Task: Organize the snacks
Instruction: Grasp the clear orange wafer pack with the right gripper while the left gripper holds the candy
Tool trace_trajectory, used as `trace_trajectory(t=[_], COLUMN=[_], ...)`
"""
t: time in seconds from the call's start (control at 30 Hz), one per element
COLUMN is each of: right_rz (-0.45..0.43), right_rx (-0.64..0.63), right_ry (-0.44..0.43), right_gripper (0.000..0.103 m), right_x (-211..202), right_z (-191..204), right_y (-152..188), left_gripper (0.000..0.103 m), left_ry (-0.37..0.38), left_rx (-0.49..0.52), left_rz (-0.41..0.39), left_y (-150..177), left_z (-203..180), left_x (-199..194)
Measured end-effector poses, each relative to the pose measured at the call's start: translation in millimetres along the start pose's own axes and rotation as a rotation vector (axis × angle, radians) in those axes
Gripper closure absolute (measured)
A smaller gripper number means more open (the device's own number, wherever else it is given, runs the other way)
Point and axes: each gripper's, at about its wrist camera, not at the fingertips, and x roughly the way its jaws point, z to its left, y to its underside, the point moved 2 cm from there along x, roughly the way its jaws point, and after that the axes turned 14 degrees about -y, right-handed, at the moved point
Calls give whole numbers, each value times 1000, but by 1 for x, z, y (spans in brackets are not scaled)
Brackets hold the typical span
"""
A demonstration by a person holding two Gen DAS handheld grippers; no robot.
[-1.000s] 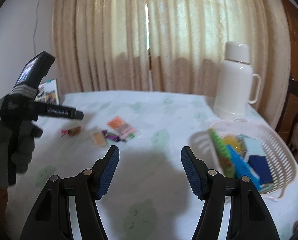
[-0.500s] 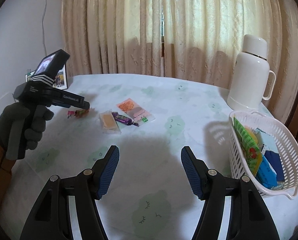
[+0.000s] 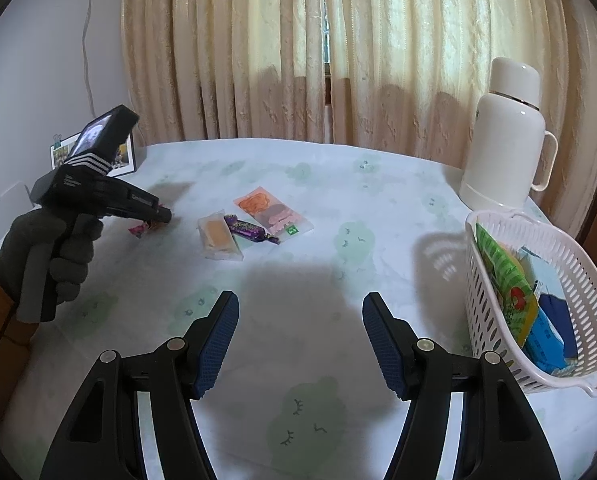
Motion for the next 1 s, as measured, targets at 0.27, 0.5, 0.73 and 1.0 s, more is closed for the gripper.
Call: trace_trajectory(t=[0.27, 0.5, 0.73, 1.0], right_rz=[6, 13, 108, 168], right_rx=[6, 54, 70, 70], right_ry=[-9, -61, -138, -189], right_gripper=[38, 38, 38, 38], right_x=[3, 8, 32, 81], right_z=[-1, -6, 5, 18], right_y=[2, 3, -5, -38], left_gripper=[85, 85, 85, 85], left_ry=[43, 111, 157, 168], left_rx=[-22, -36, -37, -55], left_rz=[-40, -82, -130, -124], left_y=[-1, -2, 0, -1], left_z=[5, 10, 12, 18], left_x=[-26, -55, -81, -82])
